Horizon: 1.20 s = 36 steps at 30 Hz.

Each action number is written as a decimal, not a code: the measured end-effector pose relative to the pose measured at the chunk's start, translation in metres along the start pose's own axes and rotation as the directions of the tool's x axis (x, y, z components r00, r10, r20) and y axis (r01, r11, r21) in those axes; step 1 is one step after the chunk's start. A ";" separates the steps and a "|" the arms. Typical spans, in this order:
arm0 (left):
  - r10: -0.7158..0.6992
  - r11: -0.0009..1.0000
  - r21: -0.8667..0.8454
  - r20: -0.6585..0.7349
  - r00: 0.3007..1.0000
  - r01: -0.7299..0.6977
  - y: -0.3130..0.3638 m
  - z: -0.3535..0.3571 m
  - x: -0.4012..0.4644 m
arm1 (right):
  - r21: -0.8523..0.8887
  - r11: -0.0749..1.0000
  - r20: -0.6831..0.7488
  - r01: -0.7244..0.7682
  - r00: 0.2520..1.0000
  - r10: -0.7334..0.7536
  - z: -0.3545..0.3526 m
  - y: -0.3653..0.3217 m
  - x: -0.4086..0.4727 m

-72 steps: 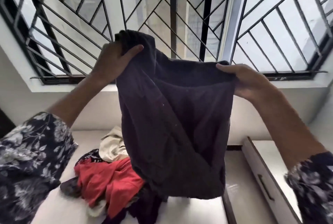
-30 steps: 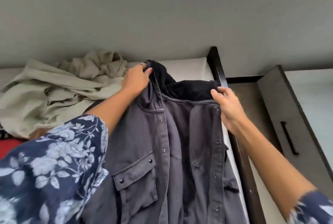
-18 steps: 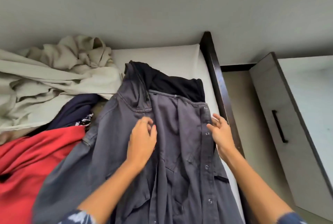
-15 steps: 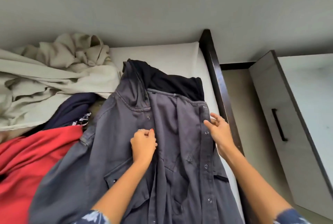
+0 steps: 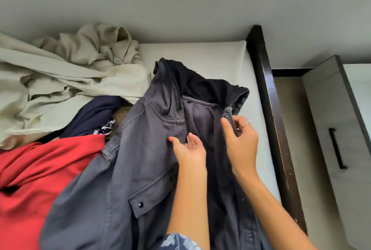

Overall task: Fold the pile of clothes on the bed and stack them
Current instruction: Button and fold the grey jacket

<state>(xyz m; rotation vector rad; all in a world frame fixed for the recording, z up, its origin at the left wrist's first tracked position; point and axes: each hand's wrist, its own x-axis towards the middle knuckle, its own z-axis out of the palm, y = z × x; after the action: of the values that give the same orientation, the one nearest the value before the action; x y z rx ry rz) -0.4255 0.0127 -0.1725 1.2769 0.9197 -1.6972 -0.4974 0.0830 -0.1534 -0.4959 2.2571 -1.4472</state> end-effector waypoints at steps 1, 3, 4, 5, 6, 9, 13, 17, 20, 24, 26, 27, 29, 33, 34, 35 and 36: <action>-0.003 1.000 -0.026 -0.007 1.000 0.003 0.000 0.002 0.004 | -0.013 1.000 0.022 0.019 1.000 -0.019 0.006 -0.002 -0.006; -0.009 0.997 -0.072 -0.026 1.000 0.007 0.002 0.004 0.012 | -0.047 0.998 0.082 0.031 0.996 -0.027 0.016 0.000 -0.013; -0.008 0.996 -0.092 -0.030 1.000 0.005 0.004 0.005 0.013 | -0.062 0.998 0.111 0.027 0.994 -0.020 0.020 0.002 -0.016; -0.002 0.995 -0.098 -0.034 0.999 -0.001 0.005 0.006 0.013 | -0.074 0.997 0.132 0.023 0.991 -0.013 0.022 0.004 -0.017; 0.010 0.995 -0.094 -0.032 0.999 -0.013 0.007 0.005 0.011 | -0.085 0.996 0.143 0.023 0.990 -0.010 0.023 0.004 -0.018; 0.038 0.999 -0.030 0.077 0.996 -0.036 0.011 -0.005 0.003 | -0.124 0.992 0.147 0.037 0.989 -0.018 0.026 0.003 -0.018; 0.072 0.984 0.143 0.209 0.975 -0.103 0.021 -0.024 -0.006 | -0.163 0.984 0.136 0.066 0.990 -0.044 0.031 -0.002 -0.020; 0.109 0.953 0.248 0.250 0.962 -0.172 0.022 -0.028 -0.008 | -0.177 0.971 0.152 0.162 0.979 -0.136 0.038 -0.011 -0.031; 0.054 0.901 0.403 0.266 0.962 -0.162 0.017 -0.035 -0.012 | -0.186 0.953 0.215 0.240 0.956 -0.199 0.045 -0.013 -0.042; 0.097 0.832 0.508 0.260 0.961 -0.222 0.015 -0.041 -0.017 | -0.156 0.972 0.200 0.177 0.969 -0.145 0.049 -0.013 -0.048; 0.111 0.808 0.536 0.269 0.957 -0.245 0.017 -0.040 -0.018 | -0.149 0.980 0.177 0.132 0.979 -0.105 0.048 -0.012 -0.046; 0.108 0.802 0.544 0.277 0.955 -0.248 0.018 -0.040 -0.019 | -0.153 0.981 0.176 0.118 0.980 -0.091 0.048 -0.012 -0.046; 0.102 0.797 0.550 0.287 0.953 -0.251 0.020 -0.042 -0.020 | -0.151 0.984 0.184 0.093 0.981 -0.064 0.048 -0.011 -0.048; 0.090 0.777 0.573 0.307 0.947 -0.259 0.021 -0.043 -0.024 | -0.176 0.981 0.158 0.082 0.986 -0.054 0.048 -0.009 -0.049; 0.100 0.772 0.576 0.310 0.946 -0.270 0.021 -0.043 -0.025 | -0.175 0.981 0.156 0.079 0.986 -0.051 0.048 -0.009 -0.049; 0.116 0.770 0.572 0.311 0.943 -0.283 0.021 -0.044 -0.025 | -0.163 0.984 0.157 0.071 0.987 -0.045 0.048 -0.010 -0.049; 0.131 0.768 0.569 0.310 0.942 -0.294 0.021 -0.045 -0.024 | -0.144 0.988 0.160 0.058 0.986 -0.035 0.047 -0.010 -0.050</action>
<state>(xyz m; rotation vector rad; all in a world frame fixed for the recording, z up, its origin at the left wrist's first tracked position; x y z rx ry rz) -0.3853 0.0487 -0.1606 1.4508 0.0379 -1.9843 -0.4301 0.0680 -0.1546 -0.6890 2.2494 -1.2202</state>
